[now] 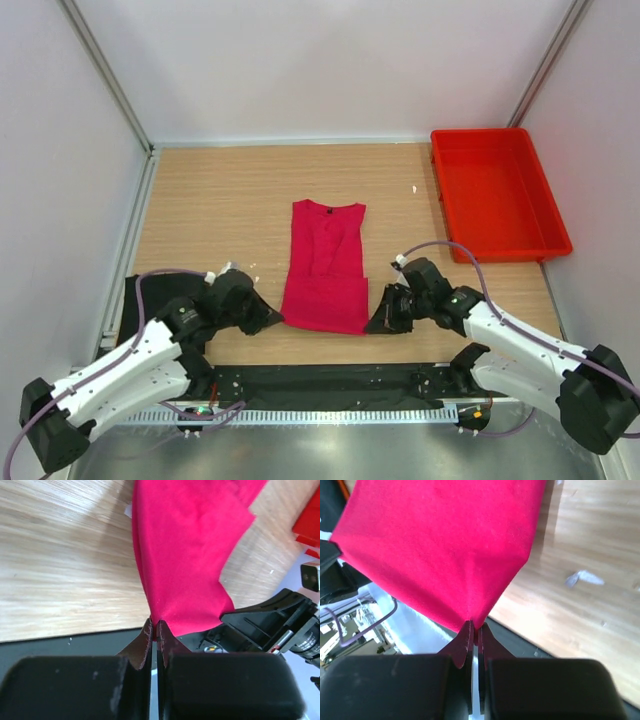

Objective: Fold and stack the t-shirts
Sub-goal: Fold the tshirt

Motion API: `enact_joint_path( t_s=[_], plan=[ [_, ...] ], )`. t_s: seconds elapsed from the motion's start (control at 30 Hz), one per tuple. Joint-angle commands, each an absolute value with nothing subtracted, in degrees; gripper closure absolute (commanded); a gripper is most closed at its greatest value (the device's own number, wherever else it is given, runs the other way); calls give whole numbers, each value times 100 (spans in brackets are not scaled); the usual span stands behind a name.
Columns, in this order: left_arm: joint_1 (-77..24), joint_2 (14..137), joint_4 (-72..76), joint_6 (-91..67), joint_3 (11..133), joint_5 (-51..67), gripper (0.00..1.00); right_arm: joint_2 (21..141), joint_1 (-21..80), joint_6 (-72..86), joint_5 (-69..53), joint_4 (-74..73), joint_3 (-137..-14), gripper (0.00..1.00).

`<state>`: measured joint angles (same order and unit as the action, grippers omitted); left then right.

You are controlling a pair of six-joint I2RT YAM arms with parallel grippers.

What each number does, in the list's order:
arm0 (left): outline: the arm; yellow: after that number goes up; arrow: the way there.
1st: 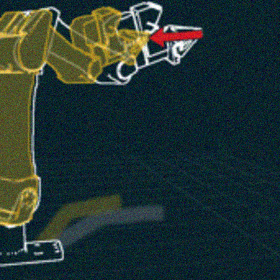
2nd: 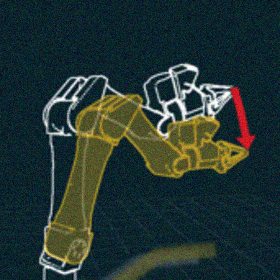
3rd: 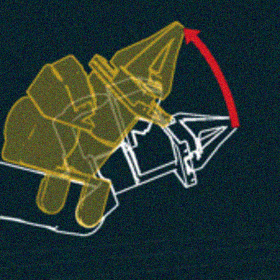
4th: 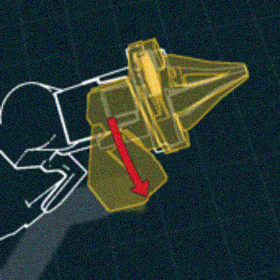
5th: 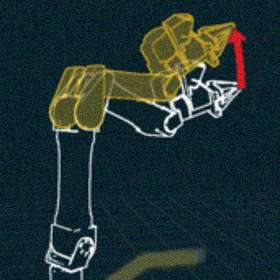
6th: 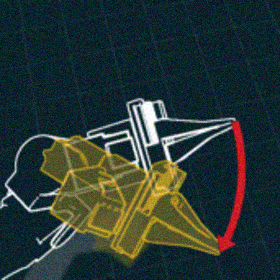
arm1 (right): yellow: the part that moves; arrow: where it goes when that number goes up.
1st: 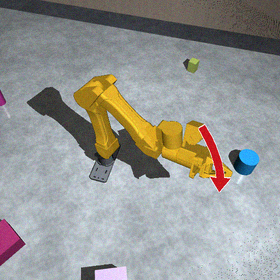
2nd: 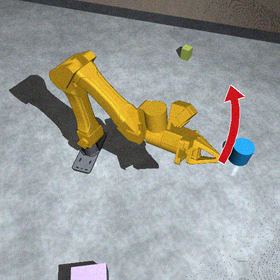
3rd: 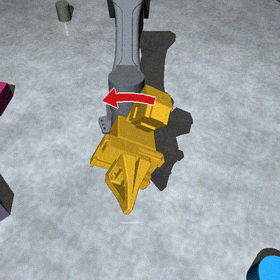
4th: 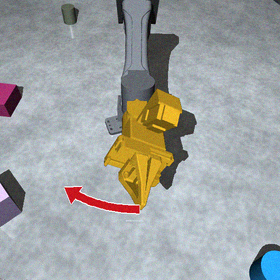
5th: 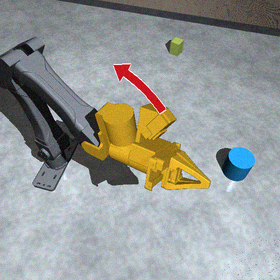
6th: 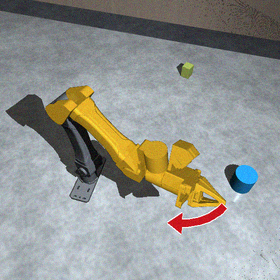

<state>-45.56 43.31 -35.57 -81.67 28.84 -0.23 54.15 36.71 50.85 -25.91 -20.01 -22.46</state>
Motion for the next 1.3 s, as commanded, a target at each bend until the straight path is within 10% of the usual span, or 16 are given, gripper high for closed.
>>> enact_joint_path(
  t_s=[0.0, 0.67, 1.27],
  plan=[
    [-4553, 4244, -4411, -8253, 3409, -668, 100, 5475, 3665, 4887, -2760, -2899, -2959, 99],
    [-2250, 8040, -3313, -5582, 7223, 1089, 100, 8577, 2180, 3893, -3595, -3894, -7205, 99],
    [-1942, 9641, -2628, -5054, 8595, 1951, 100, 9641, 1600, 3929, -3744, -3691, -8086, 99]
  ],
)
